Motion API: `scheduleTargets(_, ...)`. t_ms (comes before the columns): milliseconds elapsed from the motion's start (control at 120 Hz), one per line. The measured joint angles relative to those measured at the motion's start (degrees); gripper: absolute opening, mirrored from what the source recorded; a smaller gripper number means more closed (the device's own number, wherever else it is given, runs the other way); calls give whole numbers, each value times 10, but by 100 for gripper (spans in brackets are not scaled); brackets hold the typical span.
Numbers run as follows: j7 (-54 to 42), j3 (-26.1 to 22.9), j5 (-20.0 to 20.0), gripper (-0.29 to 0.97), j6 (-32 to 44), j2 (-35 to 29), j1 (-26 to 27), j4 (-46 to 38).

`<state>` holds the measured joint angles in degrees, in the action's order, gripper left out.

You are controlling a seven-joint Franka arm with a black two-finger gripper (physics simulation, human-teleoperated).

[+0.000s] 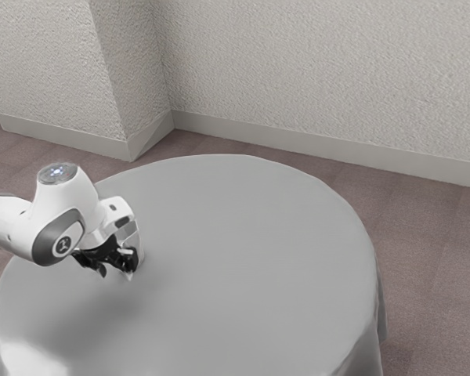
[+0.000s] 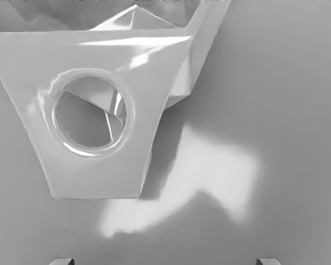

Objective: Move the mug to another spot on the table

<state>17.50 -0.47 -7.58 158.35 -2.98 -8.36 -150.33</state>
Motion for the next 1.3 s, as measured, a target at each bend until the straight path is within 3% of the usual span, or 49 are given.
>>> scheduleTargets(833, 12, 12, -14, 31, 65, 47, -22, 3)
scheduleTargets(1117, 13, 21, -24, 27, 84, 52, 4, 11)
scheduleTargets(1300, 14, 27, -27, 23, 90, 52, -8, 11)
